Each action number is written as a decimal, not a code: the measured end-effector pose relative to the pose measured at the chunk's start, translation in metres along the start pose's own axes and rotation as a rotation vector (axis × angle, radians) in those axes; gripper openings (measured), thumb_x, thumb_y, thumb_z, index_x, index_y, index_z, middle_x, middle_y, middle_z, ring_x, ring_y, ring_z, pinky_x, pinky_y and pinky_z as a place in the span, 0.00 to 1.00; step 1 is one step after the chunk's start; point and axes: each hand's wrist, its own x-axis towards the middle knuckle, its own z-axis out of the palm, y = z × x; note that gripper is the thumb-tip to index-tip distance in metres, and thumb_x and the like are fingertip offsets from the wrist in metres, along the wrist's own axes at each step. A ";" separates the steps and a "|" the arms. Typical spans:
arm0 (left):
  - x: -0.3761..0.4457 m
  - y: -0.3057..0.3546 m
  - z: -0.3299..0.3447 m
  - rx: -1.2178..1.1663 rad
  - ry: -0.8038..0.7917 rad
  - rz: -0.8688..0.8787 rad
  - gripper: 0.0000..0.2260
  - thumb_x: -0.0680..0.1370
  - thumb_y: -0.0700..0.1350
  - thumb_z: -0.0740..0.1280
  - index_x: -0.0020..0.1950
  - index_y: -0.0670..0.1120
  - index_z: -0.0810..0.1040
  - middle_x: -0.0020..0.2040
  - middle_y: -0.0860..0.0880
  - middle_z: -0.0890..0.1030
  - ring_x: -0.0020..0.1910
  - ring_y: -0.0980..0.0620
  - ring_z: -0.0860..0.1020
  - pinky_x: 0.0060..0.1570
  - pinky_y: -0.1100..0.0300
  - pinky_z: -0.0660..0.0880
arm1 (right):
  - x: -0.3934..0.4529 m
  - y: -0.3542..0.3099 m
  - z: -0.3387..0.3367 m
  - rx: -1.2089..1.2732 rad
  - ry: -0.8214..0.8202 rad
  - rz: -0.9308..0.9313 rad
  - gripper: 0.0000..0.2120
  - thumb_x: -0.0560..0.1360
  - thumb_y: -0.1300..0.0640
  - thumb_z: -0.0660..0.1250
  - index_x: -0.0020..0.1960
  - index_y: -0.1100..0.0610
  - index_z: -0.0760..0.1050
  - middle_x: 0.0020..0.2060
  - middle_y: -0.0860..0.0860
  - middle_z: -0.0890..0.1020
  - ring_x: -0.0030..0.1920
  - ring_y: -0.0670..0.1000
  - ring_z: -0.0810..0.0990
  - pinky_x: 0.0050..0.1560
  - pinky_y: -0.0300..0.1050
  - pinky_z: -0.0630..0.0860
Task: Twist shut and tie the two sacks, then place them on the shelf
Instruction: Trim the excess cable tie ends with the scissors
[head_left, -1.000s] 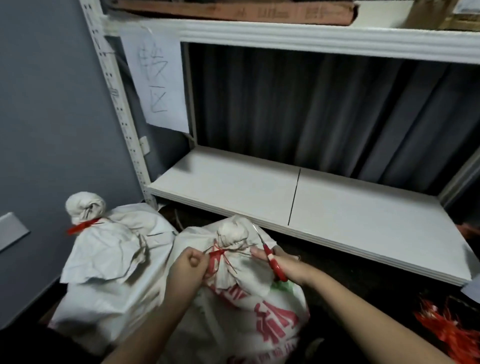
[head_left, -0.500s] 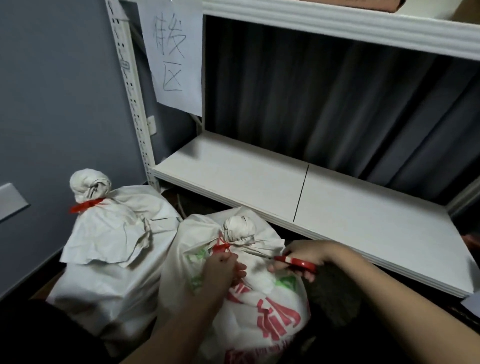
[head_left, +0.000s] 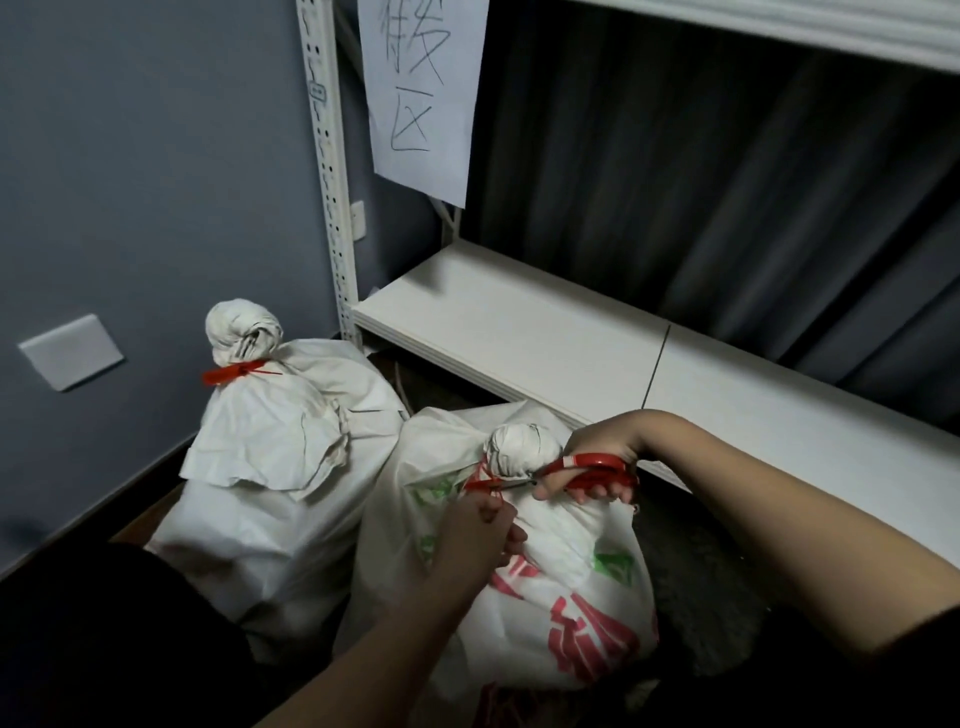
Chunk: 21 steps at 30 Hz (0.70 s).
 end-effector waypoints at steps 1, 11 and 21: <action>0.002 0.000 -0.001 0.017 -0.002 0.006 0.08 0.78 0.37 0.62 0.39 0.42 0.75 0.32 0.46 0.80 0.30 0.50 0.79 0.26 0.65 0.71 | 0.000 -0.001 -0.002 -0.015 0.014 -0.009 0.23 0.69 0.35 0.69 0.33 0.55 0.72 0.21 0.48 0.70 0.19 0.47 0.70 0.23 0.34 0.71; 0.010 0.005 -0.006 0.097 -0.057 0.008 0.08 0.78 0.36 0.63 0.39 0.40 0.72 0.30 0.46 0.80 0.22 0.58 0.77 0.23 0.68 0.71 | 0.000 -0.001 -0.006 -0.028 0.095 -0.108 0.21 0.68 0.38 0.72 0.30 0.54 0.72 0.20 0.48 0.69 0.19 0.46 0.67 0.26 0.38 0.68; 0.011 0.009 -0.009 -0.107 -0.131 -0.126 0.13 0.80 0.33 0.58 0.36 0.37 0.70 0.21 0.50 0.78 0.19 0.56 0.78 0.20 0.67 0.73 | 0.003 -0.001 -0.003 -0.002 0.096 -0.191 0.18 0.68 0.42 0.74 0.33 0.56 0.76 0.22 0.49 0.72 0.19 0.47 0.67 0.22 0.37 0.67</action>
